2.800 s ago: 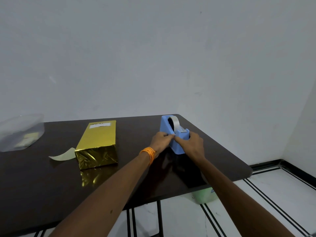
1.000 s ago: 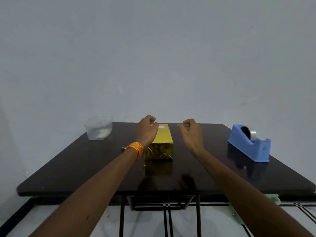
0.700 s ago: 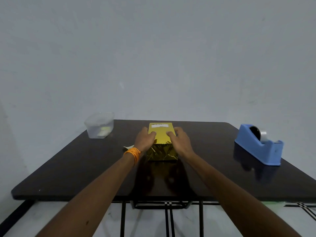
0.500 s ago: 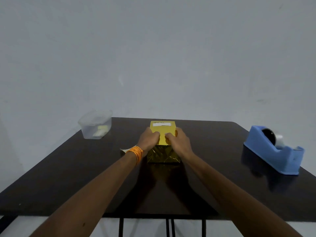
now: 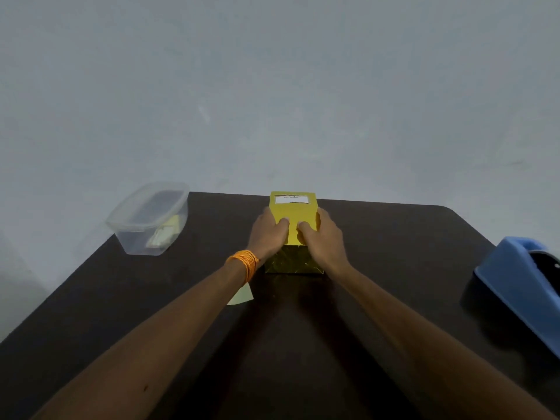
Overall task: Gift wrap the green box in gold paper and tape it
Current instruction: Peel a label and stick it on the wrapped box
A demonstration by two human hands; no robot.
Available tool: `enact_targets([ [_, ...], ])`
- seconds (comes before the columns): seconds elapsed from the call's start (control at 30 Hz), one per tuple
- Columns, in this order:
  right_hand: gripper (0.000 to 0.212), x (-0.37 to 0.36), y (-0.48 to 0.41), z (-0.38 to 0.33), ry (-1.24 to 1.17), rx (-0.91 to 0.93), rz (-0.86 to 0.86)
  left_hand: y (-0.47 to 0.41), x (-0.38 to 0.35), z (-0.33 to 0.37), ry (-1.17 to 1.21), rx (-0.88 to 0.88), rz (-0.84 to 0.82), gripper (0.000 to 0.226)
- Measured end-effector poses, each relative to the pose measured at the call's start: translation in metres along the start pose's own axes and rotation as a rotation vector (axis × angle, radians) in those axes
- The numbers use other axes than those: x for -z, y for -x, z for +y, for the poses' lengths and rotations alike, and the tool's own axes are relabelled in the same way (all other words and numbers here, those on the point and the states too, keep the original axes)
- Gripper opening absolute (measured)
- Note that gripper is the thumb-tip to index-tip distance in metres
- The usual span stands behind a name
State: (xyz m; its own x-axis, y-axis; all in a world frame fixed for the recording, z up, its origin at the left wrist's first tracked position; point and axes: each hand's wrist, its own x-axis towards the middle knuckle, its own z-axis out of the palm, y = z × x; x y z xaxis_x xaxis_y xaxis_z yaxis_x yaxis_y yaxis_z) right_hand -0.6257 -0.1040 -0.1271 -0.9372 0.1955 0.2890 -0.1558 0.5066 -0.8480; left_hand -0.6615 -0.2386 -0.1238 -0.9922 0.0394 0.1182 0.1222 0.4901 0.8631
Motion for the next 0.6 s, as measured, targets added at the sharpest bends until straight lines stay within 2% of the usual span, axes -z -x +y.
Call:
enact_targets([
  [0.1,0.044,-0.001,-0.006,-0.002,0.003,-0.088,-0.061,-0.002,0.009,0.005,-0.009,0.062,-0.039,0.043],
  [0.17,0.064,0.002,-0.004,-0.007,0.008,-0.182,-0.108,-0.001,0.015,0.009,-0.003,0.132,-0.048,0.061],
  [0.23,0.057,0.010,-0.002,-0.019,0.023,-0.231,-0.161,0.007,0.021,0.020,0.021,0.209,-0.046,0.068],
  [0.3,0.047,0.016,0.002,-0.030,0.031,-0.267,-0.199,0.019,0.021,0.030,0.043,0.246,-0.039,0.052],
  [0.4,0.050,0.024,0.005,-0.045,0.063,-0.379,-0.257,0.034,0.023,0.048,0.079,0.293,-0.036,0.037],
  [0.6,0.061,0.037,0.004,-0.055,0.152,-0.554,-0.358,0.040,0.036,0.067,0.062,0.431,-0.143,0.048],
])
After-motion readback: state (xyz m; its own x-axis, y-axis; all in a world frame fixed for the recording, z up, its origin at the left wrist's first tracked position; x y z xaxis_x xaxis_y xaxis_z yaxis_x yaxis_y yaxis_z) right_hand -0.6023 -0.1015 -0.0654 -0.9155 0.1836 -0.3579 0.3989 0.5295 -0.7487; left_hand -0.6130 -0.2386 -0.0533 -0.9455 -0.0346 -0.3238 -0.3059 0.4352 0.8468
